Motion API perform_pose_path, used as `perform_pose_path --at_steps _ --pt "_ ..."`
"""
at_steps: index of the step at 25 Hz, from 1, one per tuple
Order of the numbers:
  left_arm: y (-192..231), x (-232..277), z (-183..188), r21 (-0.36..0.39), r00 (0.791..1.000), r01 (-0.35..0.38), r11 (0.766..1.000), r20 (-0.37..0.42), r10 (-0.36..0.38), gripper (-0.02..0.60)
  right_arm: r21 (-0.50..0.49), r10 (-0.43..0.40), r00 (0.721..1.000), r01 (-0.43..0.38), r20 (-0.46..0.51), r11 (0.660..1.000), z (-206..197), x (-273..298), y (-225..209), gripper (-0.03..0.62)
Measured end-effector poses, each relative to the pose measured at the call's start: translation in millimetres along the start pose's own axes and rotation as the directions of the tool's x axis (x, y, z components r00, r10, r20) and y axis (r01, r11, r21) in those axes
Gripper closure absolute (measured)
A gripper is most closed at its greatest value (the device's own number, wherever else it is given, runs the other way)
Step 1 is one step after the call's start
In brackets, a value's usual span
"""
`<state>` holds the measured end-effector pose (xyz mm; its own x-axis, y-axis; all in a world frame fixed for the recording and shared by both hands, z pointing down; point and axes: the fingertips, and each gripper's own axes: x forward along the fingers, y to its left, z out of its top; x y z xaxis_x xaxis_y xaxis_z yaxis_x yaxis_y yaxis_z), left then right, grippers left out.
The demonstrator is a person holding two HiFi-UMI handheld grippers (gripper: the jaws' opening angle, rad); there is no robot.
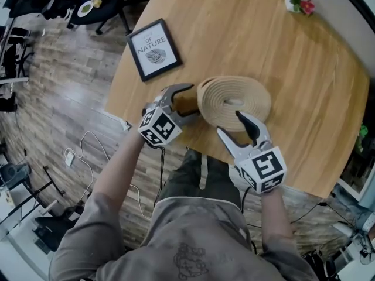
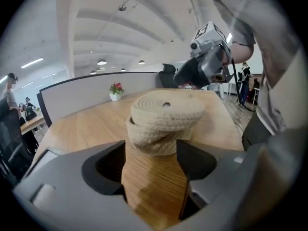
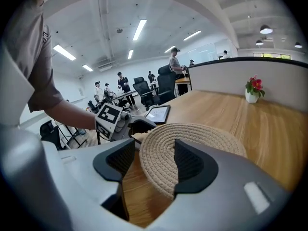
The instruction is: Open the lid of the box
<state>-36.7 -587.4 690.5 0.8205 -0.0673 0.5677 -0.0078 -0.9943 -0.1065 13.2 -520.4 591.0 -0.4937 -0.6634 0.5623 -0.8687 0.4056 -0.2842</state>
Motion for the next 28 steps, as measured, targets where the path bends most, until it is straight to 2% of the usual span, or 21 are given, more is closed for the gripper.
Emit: perform_pose_path --at_steps 2,8,14,21,26,28 --pt "-1 6 1 -0.022 0.999 0.030 0.999 0.024 -0.029 0.227 0.008 0.013 1.000 -0.012 -0.022 1.000 -5 7 1 0.352" --pt "-4 22 5 -0.022 0.996 0.075 0.997 0.039 -0.074 0.218 -0.088 0.006 0.989 -0.019 -0.146 0.996 -26 24 8 0.352" --pt "-5 23 5 -0.036 0.996 0.075 0.997 0.053 -0.073 0.229 -0.277 -0.081 0.969 0.013 -0.235 0.961 -39 41 22 0.352" --pt "-5 23 5 -0.046 0.996 0.073 0.996 0.057 -0.070 0.236 -0.515 -0.229 0.928 0.048 -0.293 0.856 -42 59 21 0.352" --pt "-5 22 4 -0.069 0.996 0.070 0.995 0.052 -0.067 0.238 -0.674 -0.362 0.891 0.090 -0.275 0.733 -45 70 10 0.355" --pt "-5 23 3 -0.074 0.996 0.071 0.995 0.050 -0.067 0.238 -0.682 -0.384 0.886 0.113 -0.260 0.723 -43 71 7 0.372"
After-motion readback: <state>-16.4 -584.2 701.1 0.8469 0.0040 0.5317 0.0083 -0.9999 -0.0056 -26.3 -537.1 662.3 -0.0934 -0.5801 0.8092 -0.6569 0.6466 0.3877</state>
